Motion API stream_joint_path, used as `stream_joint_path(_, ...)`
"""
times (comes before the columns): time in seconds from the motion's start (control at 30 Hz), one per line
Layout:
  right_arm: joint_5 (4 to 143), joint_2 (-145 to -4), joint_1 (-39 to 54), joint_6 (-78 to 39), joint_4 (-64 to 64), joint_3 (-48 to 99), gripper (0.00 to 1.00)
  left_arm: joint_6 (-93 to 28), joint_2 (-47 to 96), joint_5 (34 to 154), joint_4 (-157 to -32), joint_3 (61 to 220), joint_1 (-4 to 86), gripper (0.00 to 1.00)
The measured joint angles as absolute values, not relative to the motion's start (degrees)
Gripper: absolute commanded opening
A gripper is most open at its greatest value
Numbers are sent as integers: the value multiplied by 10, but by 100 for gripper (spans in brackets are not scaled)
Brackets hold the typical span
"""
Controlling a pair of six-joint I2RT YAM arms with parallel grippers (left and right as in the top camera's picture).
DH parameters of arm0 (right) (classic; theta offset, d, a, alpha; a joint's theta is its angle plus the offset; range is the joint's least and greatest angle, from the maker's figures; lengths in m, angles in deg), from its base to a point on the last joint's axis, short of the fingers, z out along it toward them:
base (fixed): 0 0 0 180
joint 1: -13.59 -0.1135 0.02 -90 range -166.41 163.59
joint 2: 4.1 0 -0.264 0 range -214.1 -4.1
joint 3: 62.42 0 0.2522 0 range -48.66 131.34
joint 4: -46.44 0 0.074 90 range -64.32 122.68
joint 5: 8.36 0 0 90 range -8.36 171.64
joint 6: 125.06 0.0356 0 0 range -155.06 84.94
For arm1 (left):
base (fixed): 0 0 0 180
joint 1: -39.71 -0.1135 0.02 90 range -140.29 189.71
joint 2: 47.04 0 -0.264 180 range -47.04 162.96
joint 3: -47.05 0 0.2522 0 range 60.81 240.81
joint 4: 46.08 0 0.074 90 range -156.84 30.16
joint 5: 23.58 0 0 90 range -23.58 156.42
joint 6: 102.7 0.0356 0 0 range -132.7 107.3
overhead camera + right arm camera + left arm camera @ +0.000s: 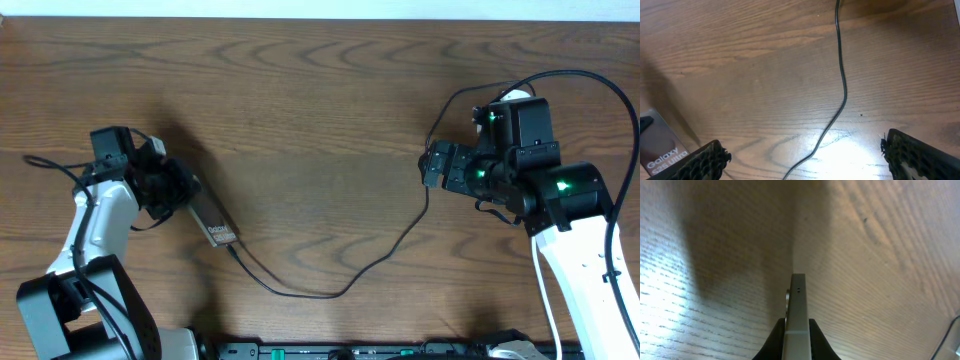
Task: Plug charger to phone and switch on socket
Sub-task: 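Lower the silver phone flat onto the table with the left gripper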
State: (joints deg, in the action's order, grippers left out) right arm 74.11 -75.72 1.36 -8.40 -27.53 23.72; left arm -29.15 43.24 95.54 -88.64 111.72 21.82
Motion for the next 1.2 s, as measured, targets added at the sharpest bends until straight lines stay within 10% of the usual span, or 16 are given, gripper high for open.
stream_joint_path(1.2, 740, -757, 14, -86, -277, 237, 99, -291, 432, 950, -848, 1033, 218, 17)
